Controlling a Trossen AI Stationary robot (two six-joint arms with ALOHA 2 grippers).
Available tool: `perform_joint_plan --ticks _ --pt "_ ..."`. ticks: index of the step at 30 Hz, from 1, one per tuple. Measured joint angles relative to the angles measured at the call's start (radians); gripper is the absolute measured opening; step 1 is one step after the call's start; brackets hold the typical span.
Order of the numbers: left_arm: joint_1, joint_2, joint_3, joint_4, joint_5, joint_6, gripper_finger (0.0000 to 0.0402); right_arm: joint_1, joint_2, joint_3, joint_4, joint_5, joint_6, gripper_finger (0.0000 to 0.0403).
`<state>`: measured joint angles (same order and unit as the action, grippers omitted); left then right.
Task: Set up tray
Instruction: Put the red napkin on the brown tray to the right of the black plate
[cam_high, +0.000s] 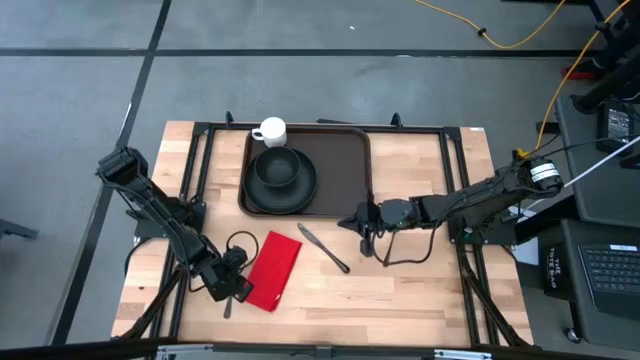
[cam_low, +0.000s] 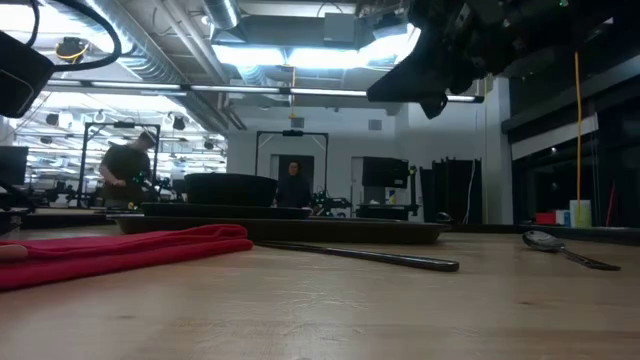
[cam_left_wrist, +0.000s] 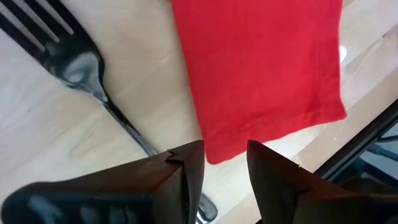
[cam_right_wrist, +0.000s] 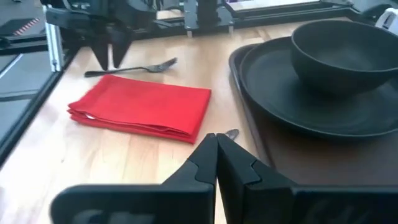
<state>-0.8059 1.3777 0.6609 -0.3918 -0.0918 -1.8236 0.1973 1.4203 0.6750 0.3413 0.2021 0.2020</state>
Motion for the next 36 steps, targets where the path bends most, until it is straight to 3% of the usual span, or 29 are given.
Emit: perform_joint_plan --ticks 6,26,36 --pt "0.000 0.000 0.000 -0.001 -0.011 -0.013 0.0113 0.057 0.000 0.000 0.005 0.073 0.008 0.0010" --pt "-0.007 0.067 0.000 0.010 0.005 -0.023 0.0120 0.171 0.000 0.000 0.076 0.079 0.033 0.0010" --pt "-0.007 0.139 0.001 0.086 0.050 -0.023 0.0121 0.197 0.000 0.000 0.083 0.144 0.033 0.0010"
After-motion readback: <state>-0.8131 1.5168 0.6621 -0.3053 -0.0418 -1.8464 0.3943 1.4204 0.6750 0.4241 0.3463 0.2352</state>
